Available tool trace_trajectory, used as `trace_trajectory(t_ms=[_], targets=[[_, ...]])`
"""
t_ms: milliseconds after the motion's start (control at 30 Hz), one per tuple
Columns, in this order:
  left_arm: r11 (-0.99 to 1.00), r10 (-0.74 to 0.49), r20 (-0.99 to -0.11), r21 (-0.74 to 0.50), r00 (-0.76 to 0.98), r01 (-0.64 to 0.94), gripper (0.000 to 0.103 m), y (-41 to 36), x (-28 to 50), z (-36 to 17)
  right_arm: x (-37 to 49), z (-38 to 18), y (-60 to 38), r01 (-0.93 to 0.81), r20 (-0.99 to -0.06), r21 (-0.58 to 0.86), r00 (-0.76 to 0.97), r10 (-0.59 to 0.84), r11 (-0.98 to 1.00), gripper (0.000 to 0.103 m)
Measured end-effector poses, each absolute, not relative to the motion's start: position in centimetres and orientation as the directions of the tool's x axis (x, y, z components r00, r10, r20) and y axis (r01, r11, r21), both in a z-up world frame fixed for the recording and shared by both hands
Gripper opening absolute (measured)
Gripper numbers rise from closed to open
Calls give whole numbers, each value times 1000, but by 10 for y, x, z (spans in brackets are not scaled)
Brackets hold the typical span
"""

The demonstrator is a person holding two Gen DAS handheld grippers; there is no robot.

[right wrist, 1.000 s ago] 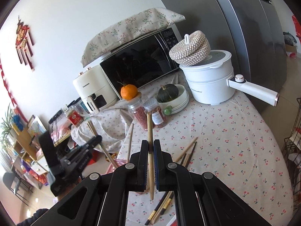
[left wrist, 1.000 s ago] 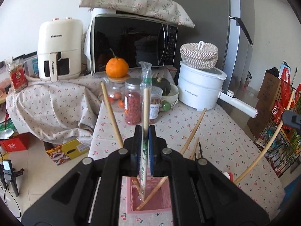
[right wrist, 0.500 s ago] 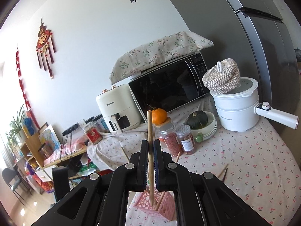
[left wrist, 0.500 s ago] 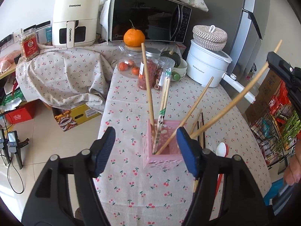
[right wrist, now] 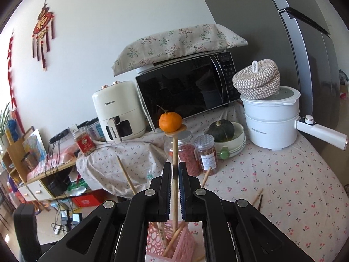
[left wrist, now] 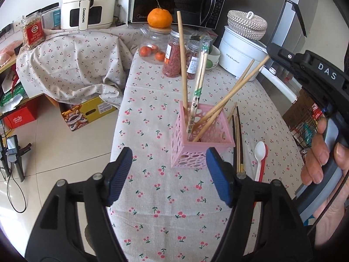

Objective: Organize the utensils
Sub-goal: 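Lower the bamboo chopstick into the pink basket and open the right tool, then move the right tool down toward the red plastic spoon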

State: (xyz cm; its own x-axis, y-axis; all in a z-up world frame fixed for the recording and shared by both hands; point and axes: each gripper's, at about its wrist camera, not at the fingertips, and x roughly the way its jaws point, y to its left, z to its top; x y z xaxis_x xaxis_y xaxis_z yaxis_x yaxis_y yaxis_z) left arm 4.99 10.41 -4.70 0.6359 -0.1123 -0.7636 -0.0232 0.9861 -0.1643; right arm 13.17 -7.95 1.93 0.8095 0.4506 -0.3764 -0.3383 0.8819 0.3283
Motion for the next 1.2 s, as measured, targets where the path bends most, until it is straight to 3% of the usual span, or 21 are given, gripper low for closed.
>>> trace_trajectory(t_ms=[33, 100, 167, 300, 567, 833, 1200], targets=[[987, -111, -765, -160, 635, -20, 79, 102, 50, -47, 135, 17, -83, -324, -390, 347, 804, 449, 880, 19], [988, -114, -769, -154, 630, -10, 83, 97, 50, -48, 139, 14, -94, -311, -394, 406, 789, 471, 860, 47], [989, -116, -777, -148, 619, 0, 86, 92, 51, -48, 137, 17, -110, -302, -363, 461, 794, 488, 834, 62], [992, -117, -777, -125, 619, 29, 100, 79, 51, -47, 130, 27, -144, -287, -325, 519, 805, 496, 805, 73], [990, -139, -796, -98, 589, 102, 102, 45, 53, -56, 125, 22, -213, -144, -428, 520, 809, 403, 842, 85], [985, -157, -807, -88, 569, 148, 102, 9, 55, -62, 123, -4, -245, -102, -596, 397, 727, 341, 912, 89], [978, -177, -816, -82, 550, 193, 102, -27, 61, -69, 122, -41, -256, -105, -758, 282, 585, 289, 954, 93]])
